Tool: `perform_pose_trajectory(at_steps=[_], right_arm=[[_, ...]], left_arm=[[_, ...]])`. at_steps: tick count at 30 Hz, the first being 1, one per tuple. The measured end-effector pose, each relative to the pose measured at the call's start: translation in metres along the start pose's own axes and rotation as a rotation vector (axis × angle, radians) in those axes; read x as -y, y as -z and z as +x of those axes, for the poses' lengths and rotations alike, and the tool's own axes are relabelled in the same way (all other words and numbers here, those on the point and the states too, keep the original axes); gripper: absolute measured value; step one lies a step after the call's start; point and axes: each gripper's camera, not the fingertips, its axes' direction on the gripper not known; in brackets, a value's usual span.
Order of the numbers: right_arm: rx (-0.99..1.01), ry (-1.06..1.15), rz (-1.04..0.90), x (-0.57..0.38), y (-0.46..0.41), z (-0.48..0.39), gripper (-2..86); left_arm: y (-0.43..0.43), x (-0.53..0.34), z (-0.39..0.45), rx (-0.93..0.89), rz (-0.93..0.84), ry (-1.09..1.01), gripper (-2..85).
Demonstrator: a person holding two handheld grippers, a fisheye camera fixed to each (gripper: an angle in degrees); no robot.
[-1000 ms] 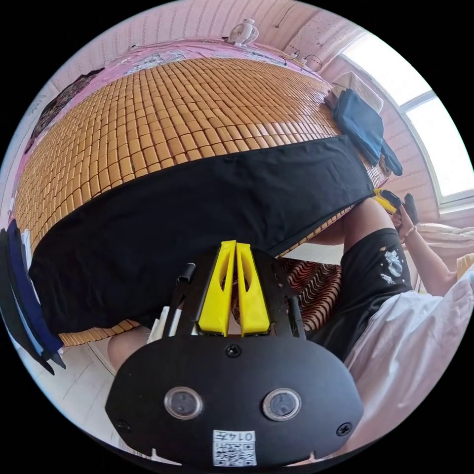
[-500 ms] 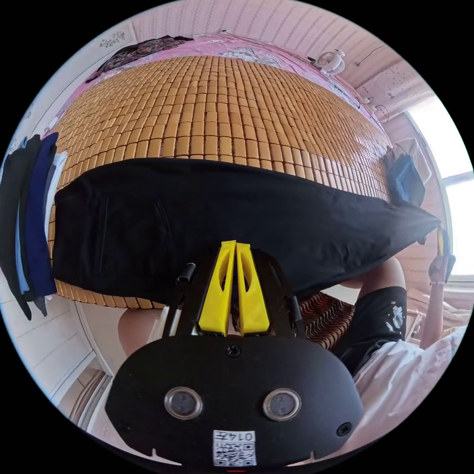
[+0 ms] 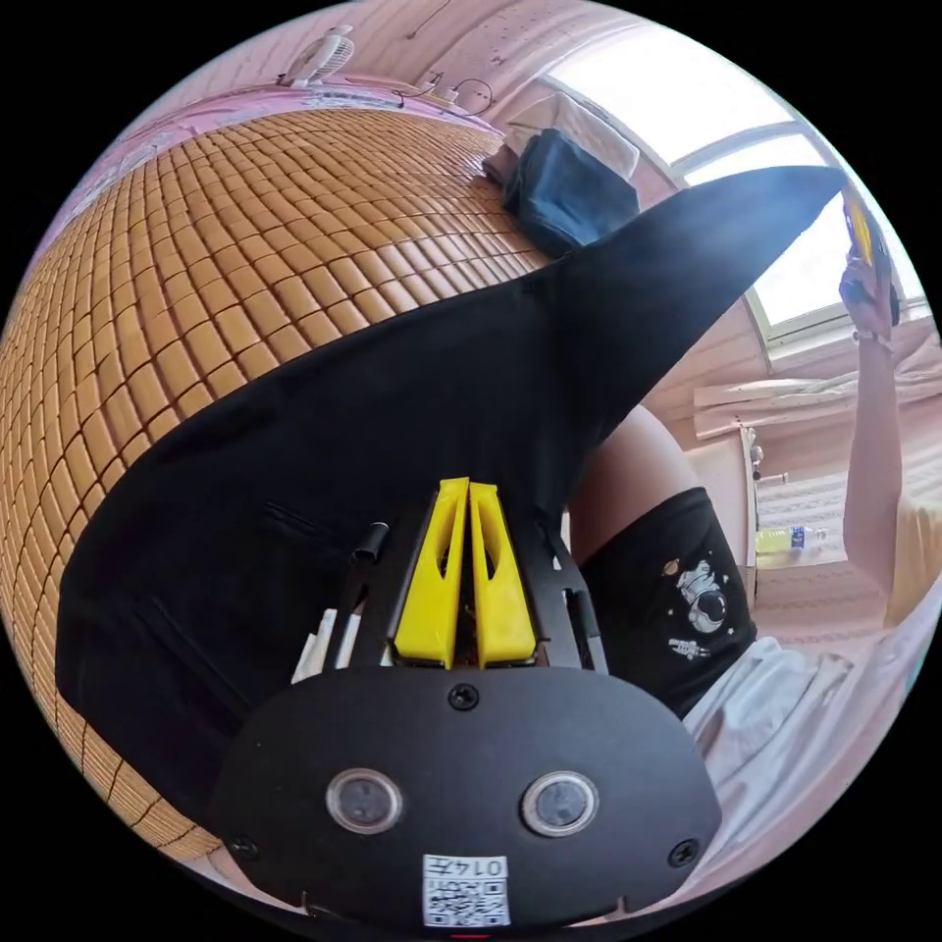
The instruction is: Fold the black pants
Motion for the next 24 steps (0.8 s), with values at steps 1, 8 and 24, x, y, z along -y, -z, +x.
perform_pose_trajectory(at_steps=[1, 8, 24], right_arm=[[0.067, 0.051, -0.071, -0.001, -0.027, -0.023, 1.0], [0.362, 0.213, -0.793, -0.149, -0.233, -0.141, 1.8], [0.059, 0.19, -1.262, -0.37, -0.459, -0.164, 7.5]], left_arm=[[0.011, -0.006, 0.005, -0.029, 0.043, -0.005, -1.0], [0.091, -0.128, -0.028, 0.091, 0.165, 0.262, -1.0], [0.092, -0.142, -0.036, 0.161, 0.302, 0.346, 9.7]])
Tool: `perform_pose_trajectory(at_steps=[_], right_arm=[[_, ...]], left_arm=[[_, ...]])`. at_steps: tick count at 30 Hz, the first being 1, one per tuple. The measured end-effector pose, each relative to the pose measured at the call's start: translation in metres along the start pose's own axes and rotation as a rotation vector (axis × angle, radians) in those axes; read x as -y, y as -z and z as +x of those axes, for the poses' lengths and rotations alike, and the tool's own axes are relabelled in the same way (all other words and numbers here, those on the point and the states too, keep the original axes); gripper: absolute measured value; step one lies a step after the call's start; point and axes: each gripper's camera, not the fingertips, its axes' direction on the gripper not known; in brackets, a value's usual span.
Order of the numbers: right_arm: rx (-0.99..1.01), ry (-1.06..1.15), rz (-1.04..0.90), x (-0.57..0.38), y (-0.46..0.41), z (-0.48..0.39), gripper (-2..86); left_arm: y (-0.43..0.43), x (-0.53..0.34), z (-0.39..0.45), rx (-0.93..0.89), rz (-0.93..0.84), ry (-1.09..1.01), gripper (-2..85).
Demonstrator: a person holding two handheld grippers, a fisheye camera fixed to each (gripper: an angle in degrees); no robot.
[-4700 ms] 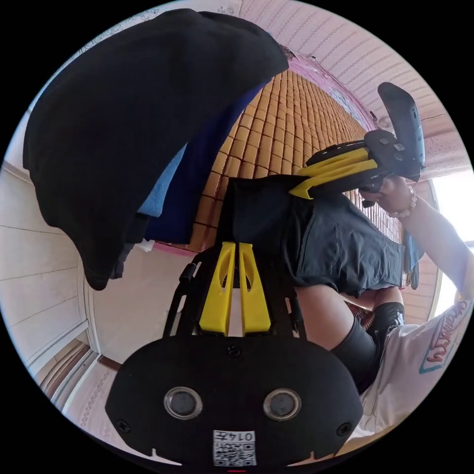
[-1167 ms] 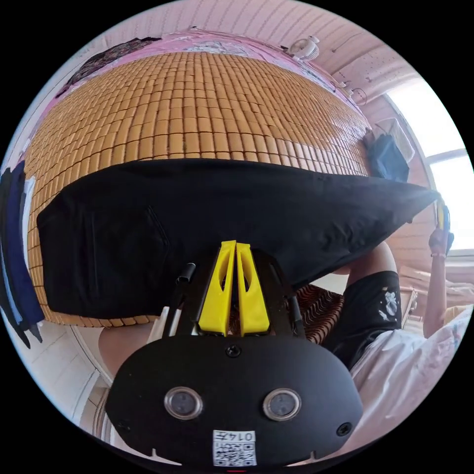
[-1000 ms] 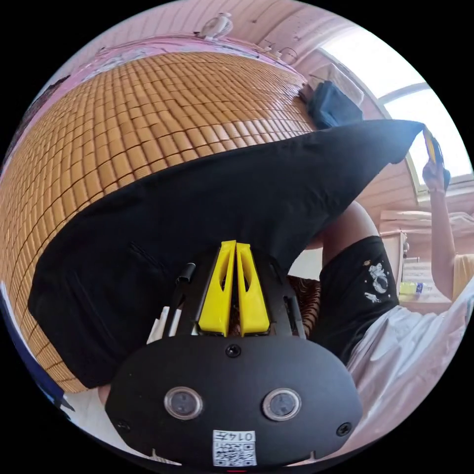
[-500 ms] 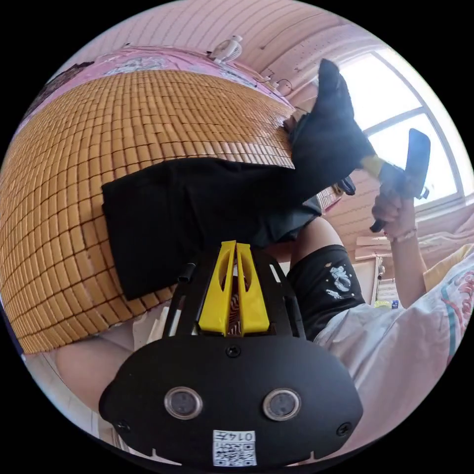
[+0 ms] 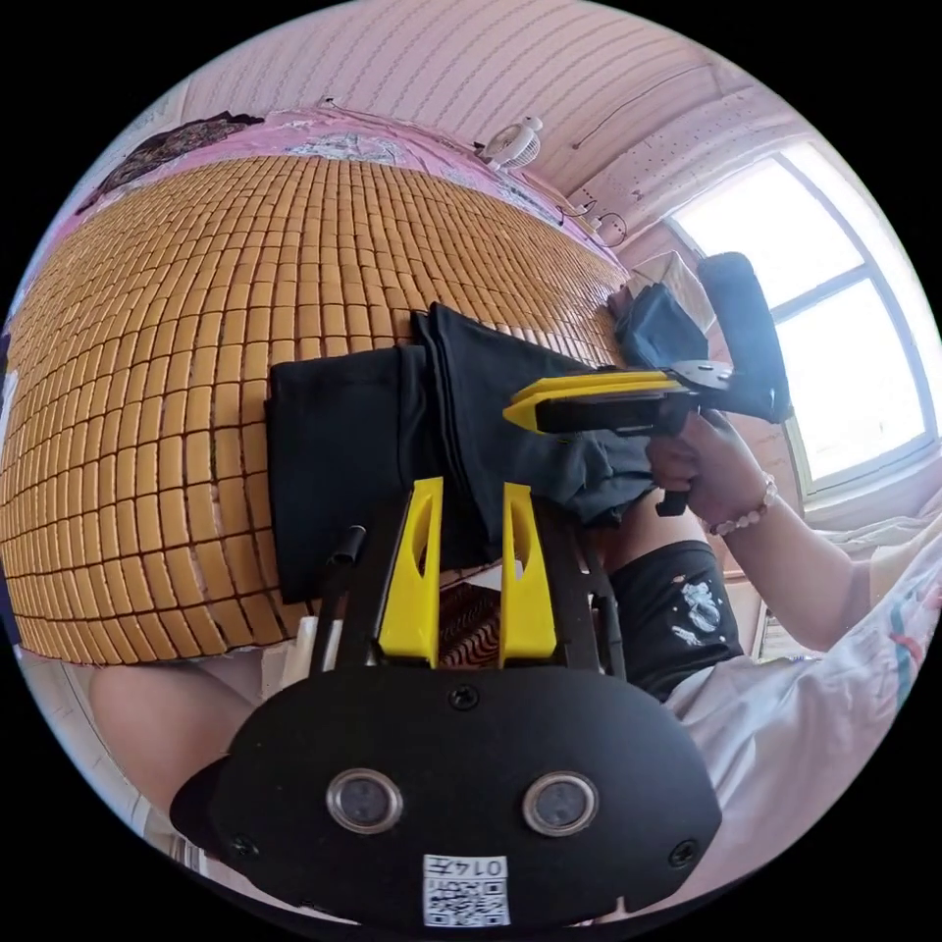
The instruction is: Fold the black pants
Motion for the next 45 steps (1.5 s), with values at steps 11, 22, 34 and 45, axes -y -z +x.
perform_pose_trajectory(at_steps=[11, 22, 34, 45], right_arm=[[-0.225, -0.044, -0.021, 0.096, -0.082, 0.013, 12.6], [0.03, -0.147, 0.103, 0.073, -0.059, 0.084, 0.9], [0.114, 0.066, 0.268, 0.033, 0.045, 0.063, 0.3], [0.143, 0.075, 0.242, 0.021, 0.03, 0.062, 0.3]], left_arm=[[-0.043, 0.002, 0.03, 0.168, -0.127, -0.118, 5.4], [-0.013, -0.008, 0.078, 0.22, -0.05, -0.297, 0.7], [0.048, -0.024, 0.066, 0.035, -0.015, -0.272, -0.5], [0.076, -0.038, 0.061, -0.086, 0.06, -0.196, -1.0]])
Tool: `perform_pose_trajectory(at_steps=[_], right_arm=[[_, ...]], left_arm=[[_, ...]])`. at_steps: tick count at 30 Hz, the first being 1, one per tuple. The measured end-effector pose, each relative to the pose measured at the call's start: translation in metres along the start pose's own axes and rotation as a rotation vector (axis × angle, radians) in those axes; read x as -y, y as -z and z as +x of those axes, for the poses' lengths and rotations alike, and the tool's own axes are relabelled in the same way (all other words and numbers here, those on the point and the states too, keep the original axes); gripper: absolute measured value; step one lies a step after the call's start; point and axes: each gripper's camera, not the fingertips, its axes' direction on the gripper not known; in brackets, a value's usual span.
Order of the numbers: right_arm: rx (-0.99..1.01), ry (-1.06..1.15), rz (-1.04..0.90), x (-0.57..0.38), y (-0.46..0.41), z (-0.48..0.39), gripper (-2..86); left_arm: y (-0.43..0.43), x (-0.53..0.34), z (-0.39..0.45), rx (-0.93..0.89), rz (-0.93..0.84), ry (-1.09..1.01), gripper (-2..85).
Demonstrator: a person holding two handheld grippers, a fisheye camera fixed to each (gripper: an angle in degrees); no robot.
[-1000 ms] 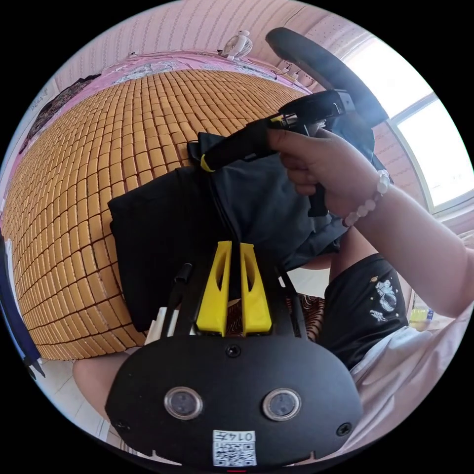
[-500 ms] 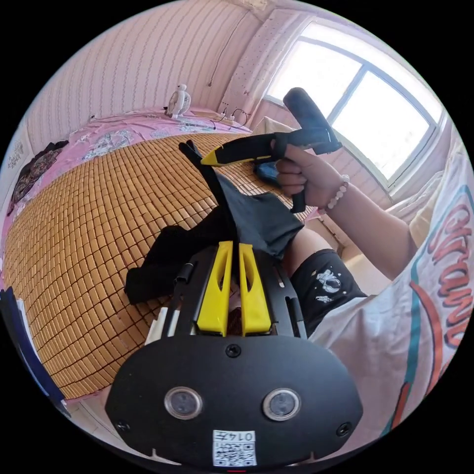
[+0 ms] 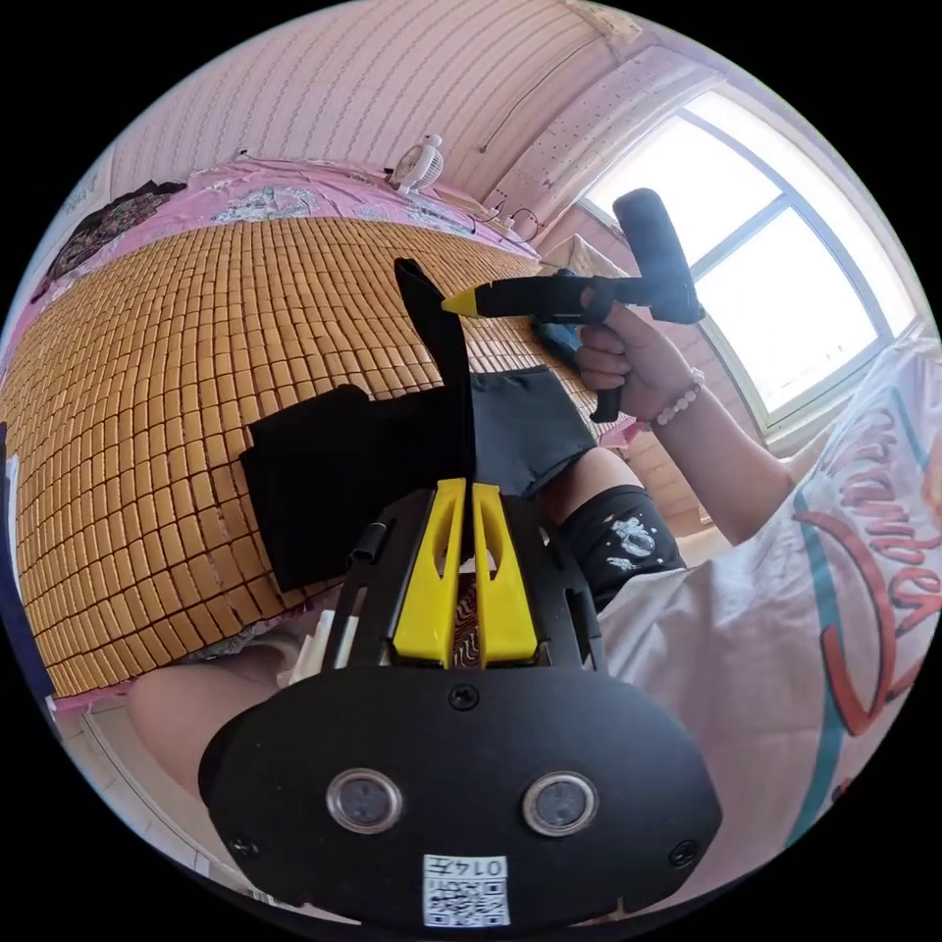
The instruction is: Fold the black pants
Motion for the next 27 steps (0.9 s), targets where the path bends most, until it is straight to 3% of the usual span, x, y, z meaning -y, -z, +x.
perform_pose_trajectory(at_steps=[3, 5, 10, 14, 17, 19, 21, 24, 27], right_arm=[[0.003, 0.095, 0.017, 0.018, 0.013, -0.028, 0.4], [0.035, 0.134, -0.011, 0.033, 0.0, -0.04, 0.6], [0.128, 0.063, -0.163, 0.056, -0.102, -0.027, 2.3], [-0.016, 0.052, -0.085, 0.031, -0.07, -0.008, 5.0], [-0.264, -0.072, -0.086, -0.005, -0.025, 0.036, 7.8], [-0.466, -0.267, -0.099, -0.044, 0.015, 0.08, 10.7], [-0.524, -0.423, -0.1, -0.074, 0.042, 0.11, 12.1], [-0.512, -0.637, -0.102, -0.115, 0.061, 0.15, 12.5], [-0.472, -0.712, -0.07, -0.128, 0.06, 0.169, 10.7]], left_arm=[[0.026, 0.0, 0.001, 0.025, 0.027, -0.015, -0.9], [0.026, -0.006, -0.022, 0.134, -0.045, 0.083, -0.7], [0.009, -0.03, -0.09, 0.282, -0.176, 0.338, 1.5], [-0.007, -0.014, -0.096, 0.287, -0.182, 0.298, 4.5], [-0.042, 0.013, -0.083, 0.266, -0.185, 0.197, 4.7], [-0.066, 0.029, -0.074, 0.225, -0.184, 0.151, 4.4], [-0.091, 0.042, -0.064, 0.211, -0.166, 0.108, 3.2], [-0.135, 0.049, -0.065, 0.376, -0.211, 0.086, -0.3], [-0.136, 0.052, -0.078, 0.36, -0.193, 0.132, -0.8]])
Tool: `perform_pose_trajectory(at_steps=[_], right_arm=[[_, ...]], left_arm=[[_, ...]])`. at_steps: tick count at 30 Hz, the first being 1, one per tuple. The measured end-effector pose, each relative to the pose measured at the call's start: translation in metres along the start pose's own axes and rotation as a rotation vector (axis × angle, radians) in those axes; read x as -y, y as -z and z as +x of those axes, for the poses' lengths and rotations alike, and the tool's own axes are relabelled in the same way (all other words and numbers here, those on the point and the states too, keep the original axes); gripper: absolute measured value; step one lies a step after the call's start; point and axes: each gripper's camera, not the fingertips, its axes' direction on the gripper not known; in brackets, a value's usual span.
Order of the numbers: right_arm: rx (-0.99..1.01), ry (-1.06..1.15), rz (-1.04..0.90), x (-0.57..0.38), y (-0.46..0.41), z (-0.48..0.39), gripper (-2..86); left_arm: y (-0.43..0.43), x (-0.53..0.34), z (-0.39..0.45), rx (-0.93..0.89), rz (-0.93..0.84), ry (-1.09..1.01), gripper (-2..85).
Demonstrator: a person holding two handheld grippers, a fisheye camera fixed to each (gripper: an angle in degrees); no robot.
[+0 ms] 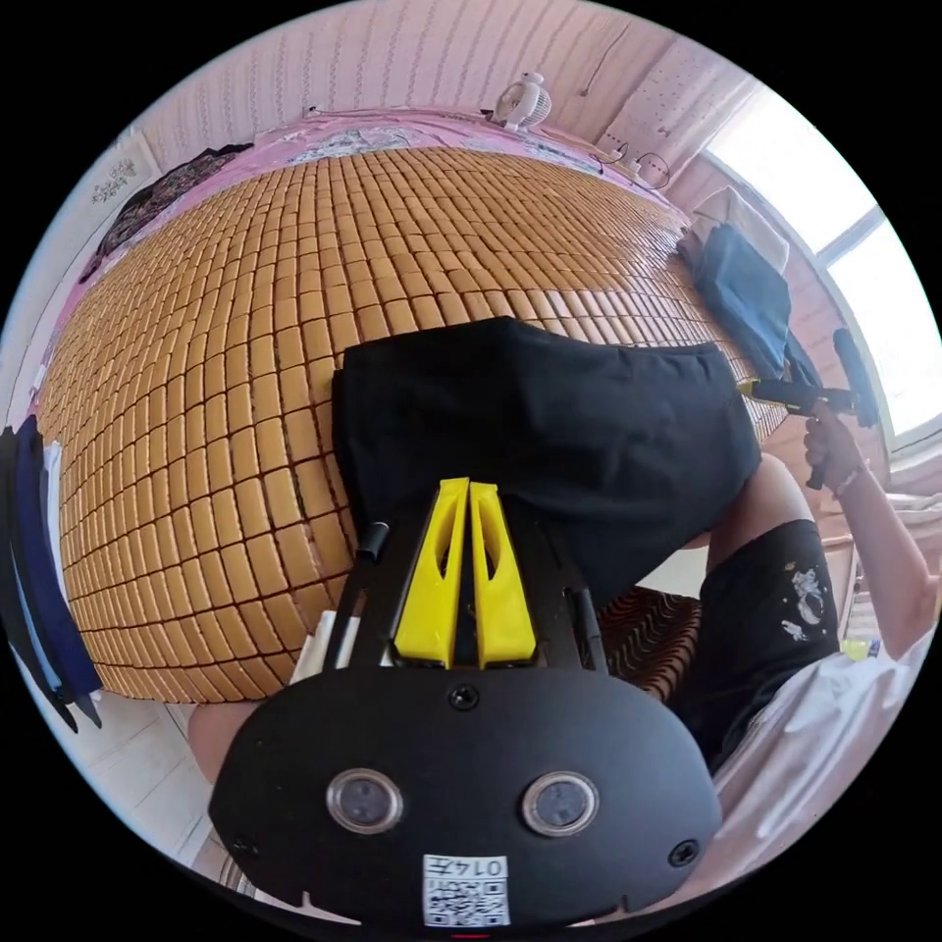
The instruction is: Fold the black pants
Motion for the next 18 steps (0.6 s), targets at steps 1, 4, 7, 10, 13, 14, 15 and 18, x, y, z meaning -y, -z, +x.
perform_pose_trajectory(at_steps=[1, 4, 7, 10, 13, 14, 15, 18], right_arm=[[0.006, -0.009, 0.01, 0.002, -0.003, 0.0, 8.8], [0.017, 0.038, 0.023, 0.008, -0.005, -0.017, 6.1], [0.016, 0.136, -0.013, 0.012, -0.015, -0.042, 3.6], [-0.035, 0.204, -0.007, 0.008, -0.017, -0.061, 1.7], [-0.068, 0.217, 0.018, 0.001, -0.005, -0.065, 0.6], [-0.075, 0.225, 0.029, -0.002, -0.001, -0.066, 0.5], [-0.089, 0.244, 0.055, -0.006, 0.007, -0.069, 0.2], [-0.048, 0.363, 0.087, -0.011, 0.022, -0.095, -0.1]], left_arm=[[0.002, 0.001, -0.007, 0.044, -0.001, 0.01, -0.9], [0.002, 0.002, -0.037, 0.133, -0.001, 0.071, -1.0], [0.002, 0.01, -0.066, 0.136, -0.002, 0.128, -1.0], [0.007, 0.013, -0.081, 0.071, 0.004, 0.175, -1.0], [0.027, 0.003, -0.061, 0.114, 0.067, 0.102, -0.9], [0.033, -0.003, -0.044, 0.111, 0.089, 0.046, -1.0], [0.035, -0.006, -0.034, 0.101, 0.095, 0.014, -1.0], [0.024, -0.018, 0.023, -0.025, 0.087, -0.157, -1.0]])
